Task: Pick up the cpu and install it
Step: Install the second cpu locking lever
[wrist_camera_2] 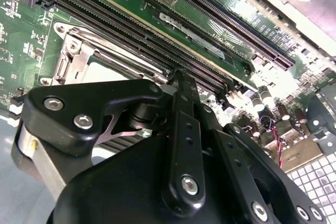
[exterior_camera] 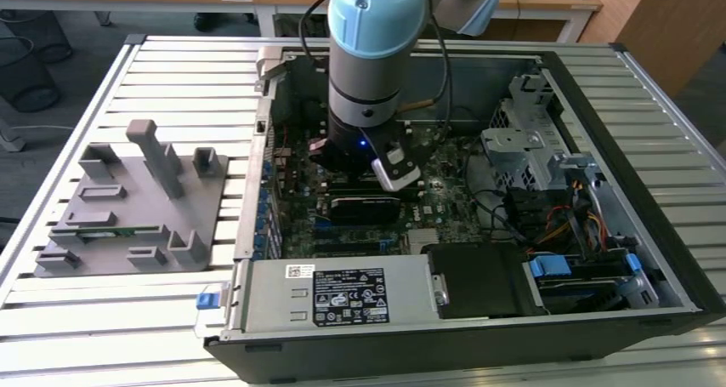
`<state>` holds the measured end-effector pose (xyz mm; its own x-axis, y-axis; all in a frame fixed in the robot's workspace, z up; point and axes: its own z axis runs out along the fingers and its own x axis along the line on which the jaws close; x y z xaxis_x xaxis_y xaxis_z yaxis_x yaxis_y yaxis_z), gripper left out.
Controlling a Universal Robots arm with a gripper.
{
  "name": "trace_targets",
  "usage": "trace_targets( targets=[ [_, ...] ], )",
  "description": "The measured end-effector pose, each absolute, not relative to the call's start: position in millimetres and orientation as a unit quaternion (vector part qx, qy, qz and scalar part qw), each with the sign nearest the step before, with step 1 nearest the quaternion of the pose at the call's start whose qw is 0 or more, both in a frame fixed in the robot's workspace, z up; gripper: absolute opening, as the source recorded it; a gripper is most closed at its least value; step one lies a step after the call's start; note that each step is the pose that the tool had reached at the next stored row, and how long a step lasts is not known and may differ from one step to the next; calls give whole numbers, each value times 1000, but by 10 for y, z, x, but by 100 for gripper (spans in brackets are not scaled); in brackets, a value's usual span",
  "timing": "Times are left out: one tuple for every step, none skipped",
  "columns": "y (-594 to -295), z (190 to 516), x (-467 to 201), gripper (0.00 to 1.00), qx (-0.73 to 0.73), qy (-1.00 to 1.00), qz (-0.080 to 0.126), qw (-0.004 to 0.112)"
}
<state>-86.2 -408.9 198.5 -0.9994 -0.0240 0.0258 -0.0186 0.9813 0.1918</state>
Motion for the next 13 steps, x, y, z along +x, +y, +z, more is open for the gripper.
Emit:
trace_targets(
  targets=[
    [-4089, 1980, -863, 11, 11, -995, -97, 14],
    [-4089, 1976, -863, 11, 11, -995, -97, 14],
    [-4089, 1972, -866, 11, 11, -995, -97, 14],
    [-4089, 1969, -870, 11, 11, -995, -98, 14],
    [-4089, 1967, -875, 11, 11, -995, -98, 14],
    [-4090, 1966, -880, 11, 11, -995, -99, 14],
    [-4089, 1964, -884, 11, 11, -995, -100, 14],
    [-4089, 1963, -885, 11, 11, -995, -100, 14],
    [-4089, 1961, -886, 11, 11, -995, -101, 14],
    [-4089, 1959, -887, 11, 11, -995, -102, 14],
    [-4089, 1958, -888, 11, 11, -995, -102, 14],
    [-4090, 1958, -889, 11, 11, -995, -103, 14],
    [-4090, 1957, -890, 11, 11, -994, -104, 14]
  ],
)
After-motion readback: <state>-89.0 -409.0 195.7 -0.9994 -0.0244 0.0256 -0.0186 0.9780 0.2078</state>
